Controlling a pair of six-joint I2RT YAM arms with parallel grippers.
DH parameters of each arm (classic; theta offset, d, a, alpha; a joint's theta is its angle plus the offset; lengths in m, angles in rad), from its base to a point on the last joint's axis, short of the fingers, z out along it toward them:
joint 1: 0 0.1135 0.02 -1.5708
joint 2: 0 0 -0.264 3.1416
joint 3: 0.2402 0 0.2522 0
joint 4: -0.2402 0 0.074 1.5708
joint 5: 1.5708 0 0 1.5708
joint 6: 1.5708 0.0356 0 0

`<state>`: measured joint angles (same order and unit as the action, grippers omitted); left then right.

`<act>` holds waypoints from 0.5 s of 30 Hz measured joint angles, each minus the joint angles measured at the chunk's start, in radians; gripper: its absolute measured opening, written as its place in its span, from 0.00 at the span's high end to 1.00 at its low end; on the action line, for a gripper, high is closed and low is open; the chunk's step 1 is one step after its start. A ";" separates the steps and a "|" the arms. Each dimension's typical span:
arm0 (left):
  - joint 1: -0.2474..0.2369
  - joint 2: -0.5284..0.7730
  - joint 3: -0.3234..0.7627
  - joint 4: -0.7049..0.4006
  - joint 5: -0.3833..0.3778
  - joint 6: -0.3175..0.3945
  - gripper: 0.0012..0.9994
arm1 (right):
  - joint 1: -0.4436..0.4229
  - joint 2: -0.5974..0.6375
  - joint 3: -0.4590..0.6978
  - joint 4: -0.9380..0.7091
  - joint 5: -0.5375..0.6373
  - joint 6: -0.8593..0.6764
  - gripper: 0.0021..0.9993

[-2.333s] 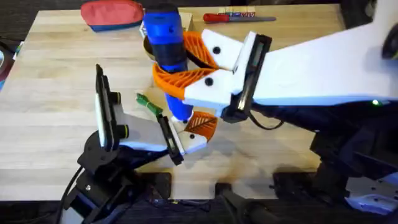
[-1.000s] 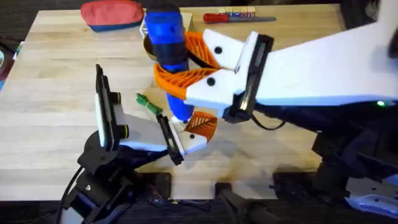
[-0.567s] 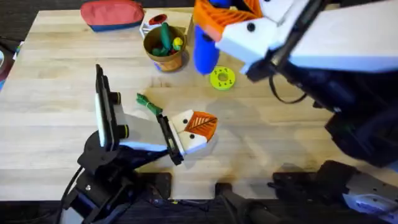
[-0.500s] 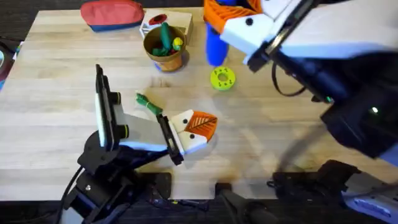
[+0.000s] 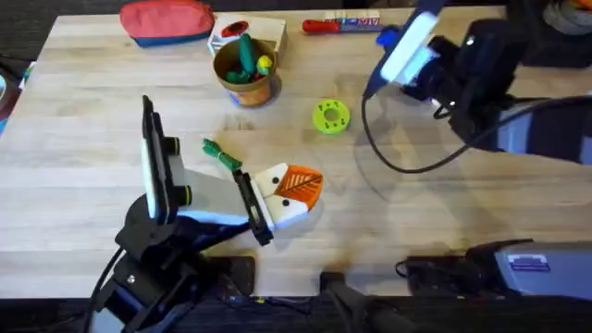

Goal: Pick up the gripper from the table and insert it into the empty holder that is missing its gripper. Then pick up a screw, insert it into the mounting hole, and use the screwdriver to tighten it. Finally, clean up the table by picking up the vegetable and placing it into the bucket.

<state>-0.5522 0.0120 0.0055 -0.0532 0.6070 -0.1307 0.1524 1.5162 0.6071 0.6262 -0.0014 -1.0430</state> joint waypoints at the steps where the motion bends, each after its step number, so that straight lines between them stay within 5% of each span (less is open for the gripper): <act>1: 0.000 0.000 0.000 0.000 0.000 0.000 1.00 | 0.000 0.029 0.000 0.000 0.012 -0.052 0.99; 12: 0.000 0.000 0.000 0.000 0.000 0.000 1.00 | 0.051 0.181 0.003 -0.047 0.068 -0.334 0.97; 13: 0.000 0.000 0.000 0.000 0.000 0.004 0.94 | 0.056 0.179 0.004 -0.057 0.072 -0.327 0.83; 15: 0.000 0.000 0.000 0.000 0.000 0.003 0.65 | 0.061 0.167 0.009 -0.075 0.074 -0.296 0.54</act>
<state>-0.5522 0.0120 0.0055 -0.0532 0.6067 -0.1276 0.2135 1.6832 0.6159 0.5509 0.0731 -1.3393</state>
